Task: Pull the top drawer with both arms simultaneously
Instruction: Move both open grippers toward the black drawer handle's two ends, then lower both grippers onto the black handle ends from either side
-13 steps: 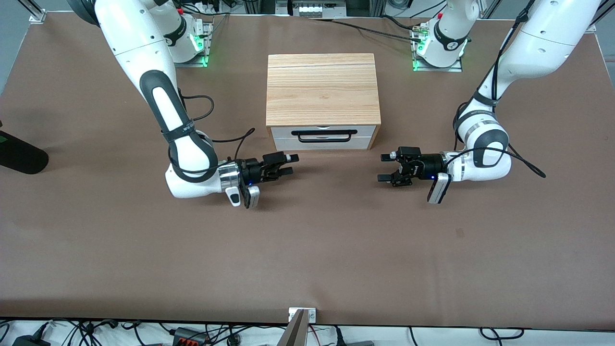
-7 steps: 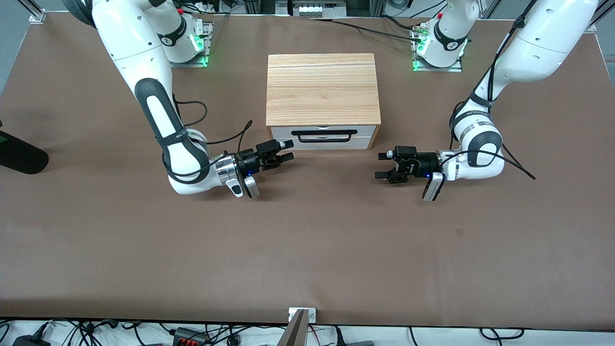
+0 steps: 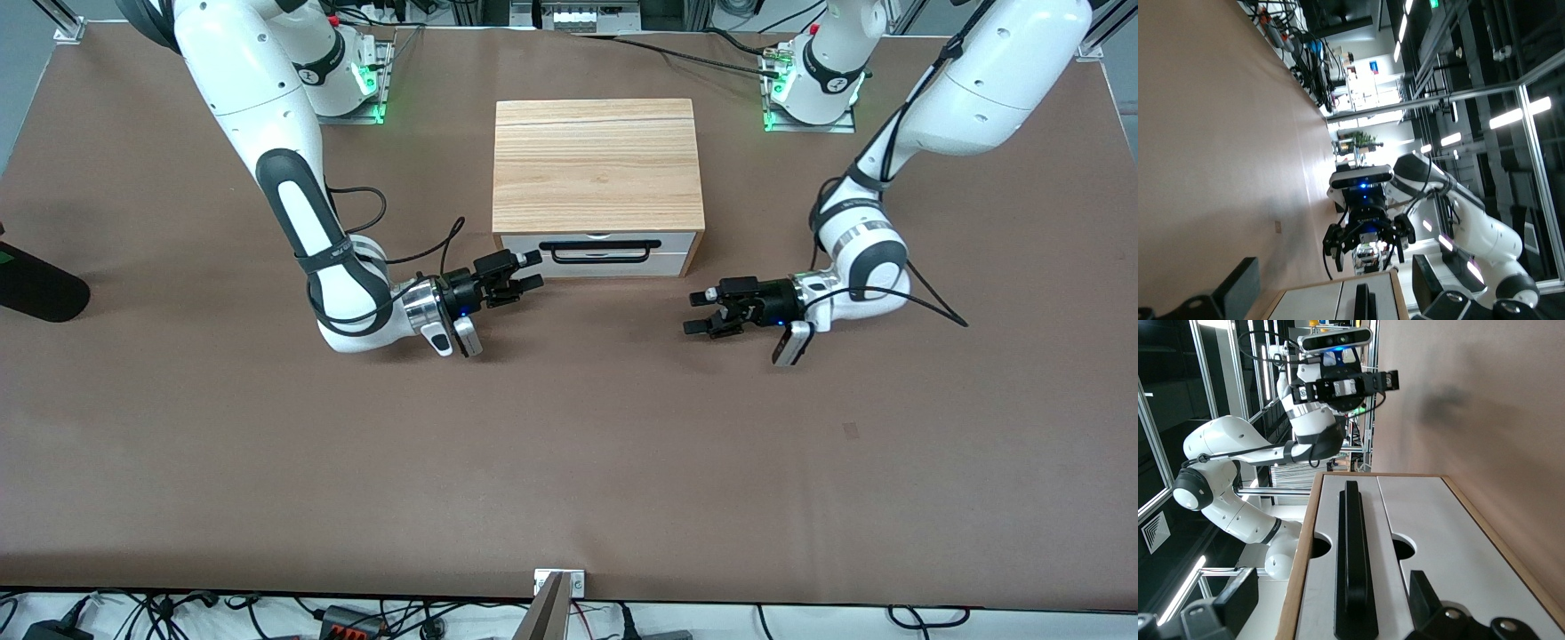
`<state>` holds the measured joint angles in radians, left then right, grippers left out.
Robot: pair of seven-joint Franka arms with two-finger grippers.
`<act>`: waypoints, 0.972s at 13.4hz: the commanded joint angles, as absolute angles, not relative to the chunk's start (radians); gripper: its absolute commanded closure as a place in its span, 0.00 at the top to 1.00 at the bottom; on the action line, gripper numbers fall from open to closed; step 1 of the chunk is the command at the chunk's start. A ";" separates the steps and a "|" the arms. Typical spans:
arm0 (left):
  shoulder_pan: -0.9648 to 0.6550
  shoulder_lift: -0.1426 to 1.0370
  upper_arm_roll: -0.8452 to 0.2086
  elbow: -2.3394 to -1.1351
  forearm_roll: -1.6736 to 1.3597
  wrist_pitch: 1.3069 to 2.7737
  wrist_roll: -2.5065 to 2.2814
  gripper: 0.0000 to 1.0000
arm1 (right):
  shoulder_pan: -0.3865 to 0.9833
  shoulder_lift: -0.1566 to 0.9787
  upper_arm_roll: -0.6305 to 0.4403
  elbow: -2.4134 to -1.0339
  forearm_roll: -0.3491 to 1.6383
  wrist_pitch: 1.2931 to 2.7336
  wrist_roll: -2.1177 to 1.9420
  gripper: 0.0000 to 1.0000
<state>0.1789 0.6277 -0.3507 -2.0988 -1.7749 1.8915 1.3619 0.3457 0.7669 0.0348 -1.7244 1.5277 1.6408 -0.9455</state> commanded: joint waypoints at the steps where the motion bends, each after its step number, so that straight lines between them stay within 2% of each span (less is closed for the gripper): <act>1: 0.186 0.606 -0.406 -2.167 -1.891 1.945 1.459 1.00 | 0.356 0.747 0.041 -1.755 1.552 1.644 -0.969 1.00; 4: 0.181 0.603 -0.440 -2.188 -1.966 1.953 1.447 1.00 | 0.353 0.746 0.041 -1.752 1.552 1.641 -0.959 1.00; 13: 0.187 0.611 -0.428 -2.138 -1.945 1.980 1.420 1.00 | 0.356 0.746 0.040 -1.750 1.554 1.641 -0.963 1.00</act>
<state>0.1861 0.6225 -0.4272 -2.1415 -1.9456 1.9638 1.4229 0.3554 0.7665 0.0375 -1.7253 1.5333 1.6407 -0.9455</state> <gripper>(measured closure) 0.000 0.000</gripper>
